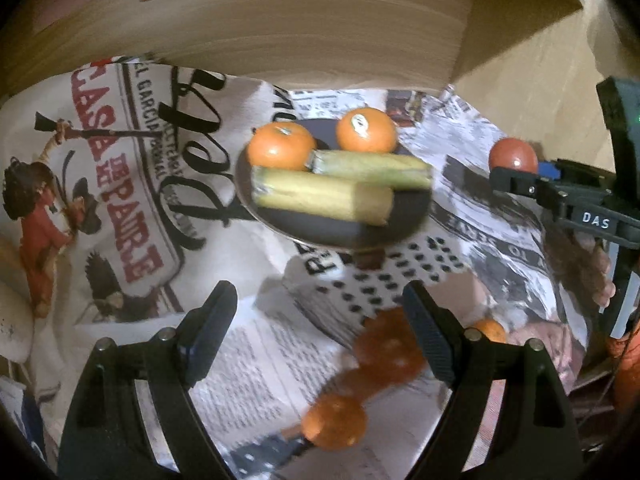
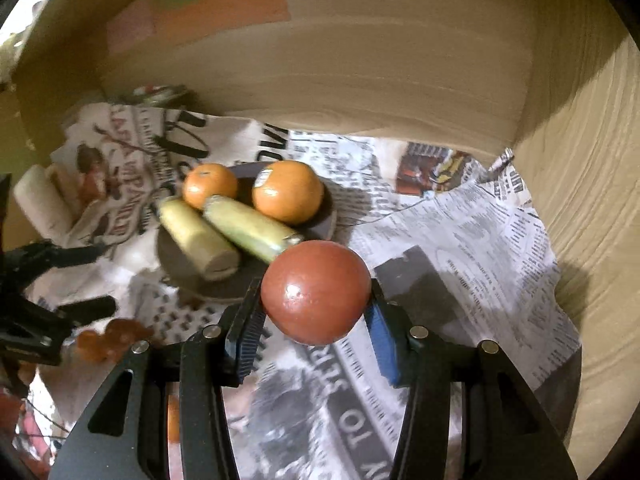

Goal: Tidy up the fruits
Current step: 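Grasp a red tomato with the right tool while the left tool grasps another tomato, then lower both red tomatoes onto the dark plate and open both tools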

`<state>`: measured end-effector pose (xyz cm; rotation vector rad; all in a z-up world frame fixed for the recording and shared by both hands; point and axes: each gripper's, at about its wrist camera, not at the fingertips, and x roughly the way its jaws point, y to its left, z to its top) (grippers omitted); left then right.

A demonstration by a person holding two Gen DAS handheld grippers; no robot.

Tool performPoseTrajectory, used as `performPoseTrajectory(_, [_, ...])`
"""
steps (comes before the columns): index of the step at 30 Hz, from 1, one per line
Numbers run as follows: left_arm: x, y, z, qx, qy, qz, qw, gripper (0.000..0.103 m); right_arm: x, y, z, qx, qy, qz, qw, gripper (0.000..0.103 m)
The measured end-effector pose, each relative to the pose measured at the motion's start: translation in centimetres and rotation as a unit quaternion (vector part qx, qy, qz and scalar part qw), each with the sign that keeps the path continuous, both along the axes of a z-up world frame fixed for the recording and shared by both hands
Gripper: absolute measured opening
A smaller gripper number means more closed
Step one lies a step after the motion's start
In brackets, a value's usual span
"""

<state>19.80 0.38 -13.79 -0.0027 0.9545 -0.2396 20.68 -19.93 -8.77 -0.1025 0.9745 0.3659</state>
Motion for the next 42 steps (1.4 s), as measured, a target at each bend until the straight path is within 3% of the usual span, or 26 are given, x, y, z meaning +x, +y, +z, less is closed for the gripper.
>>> performPoseTrajectory(12, [-2.1,-3.0,-2.2,0.003,0.017,-0.016,0.9997,0.083,-3.5,-0.1,-0.1,0.015,0.0,0.015,1.0,0.045])
performPoseTrajectory(22, [-1.0,-2.9,-3.3,-0.032,0.043,-0.023,0.9983,0.052,-3.9,0.1,-1.0,0.025,0.013,0.022,0.999,0.045])
performPoseTrajectory(31, [-0.7,-2.0,-2.5,-0.029,0.032,-0.025,0.9988,0.052,-2.7,1.7,-1.5,0.03,0.019,0.034,0.999,0.045])
performPoseTrajectory(42, [3.0,0.2,-0.8,-0.04,0.019,-0.01,0.999,0.052,-0.2,4.3,-2.7,0.027,0.035,0.06,0.997,0.045])
